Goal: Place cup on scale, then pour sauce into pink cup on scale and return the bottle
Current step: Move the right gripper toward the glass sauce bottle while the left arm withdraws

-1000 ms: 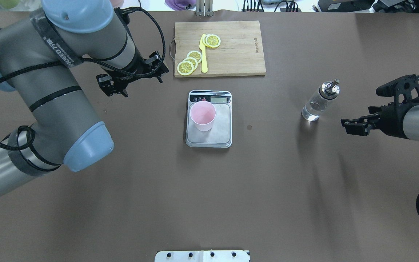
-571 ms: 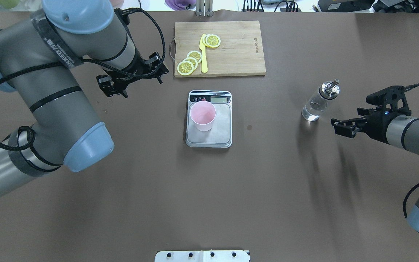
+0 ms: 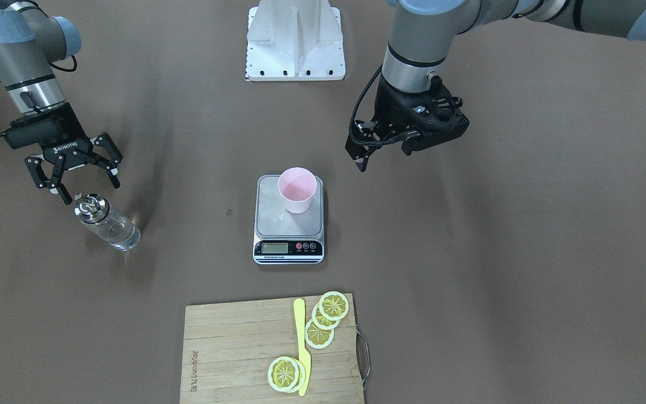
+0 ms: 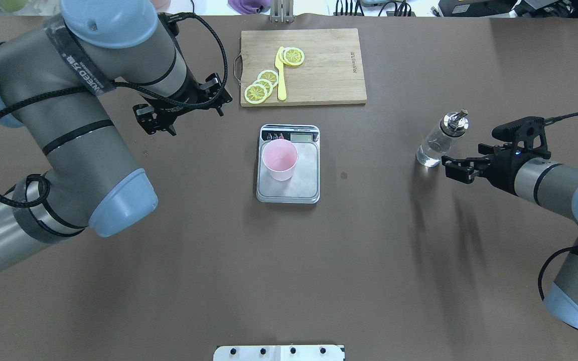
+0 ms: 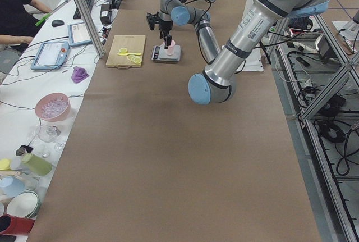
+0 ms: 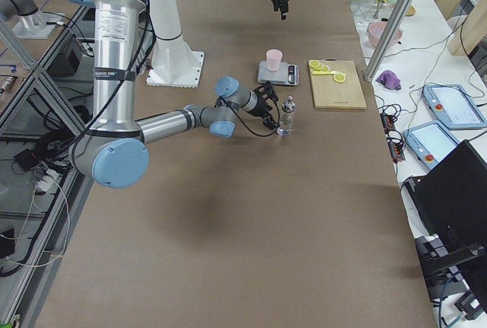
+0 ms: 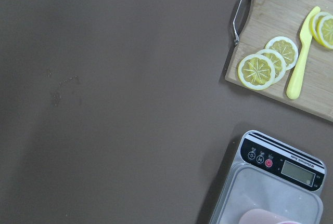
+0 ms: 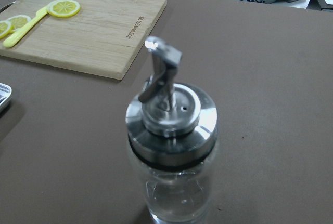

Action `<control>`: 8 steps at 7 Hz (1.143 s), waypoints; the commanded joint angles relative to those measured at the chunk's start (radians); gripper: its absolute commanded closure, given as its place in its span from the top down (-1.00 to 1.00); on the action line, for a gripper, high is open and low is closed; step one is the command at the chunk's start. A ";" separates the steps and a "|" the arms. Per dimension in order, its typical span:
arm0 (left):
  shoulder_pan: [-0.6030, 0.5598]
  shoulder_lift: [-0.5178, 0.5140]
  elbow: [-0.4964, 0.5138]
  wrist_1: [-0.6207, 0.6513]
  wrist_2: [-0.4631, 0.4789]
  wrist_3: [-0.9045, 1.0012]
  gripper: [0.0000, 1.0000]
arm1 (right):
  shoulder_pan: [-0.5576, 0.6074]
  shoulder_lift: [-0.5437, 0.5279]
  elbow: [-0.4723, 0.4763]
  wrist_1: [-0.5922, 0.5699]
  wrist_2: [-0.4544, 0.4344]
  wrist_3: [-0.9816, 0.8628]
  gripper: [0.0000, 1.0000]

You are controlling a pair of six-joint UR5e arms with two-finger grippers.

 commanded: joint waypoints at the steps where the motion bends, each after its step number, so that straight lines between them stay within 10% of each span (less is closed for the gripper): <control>1: 0.003 0.000 0.004 -0.001 0.001 0.000 0.96 | -0.004 0.008 -0.019 0.003 -0.023 0.002 1.00; 8: 0.005 0.000 0.008 -0.001 0.003 -0.002 0.96 | -0.114 0.092 -0.117 0.003 -0.278 0.154 1.00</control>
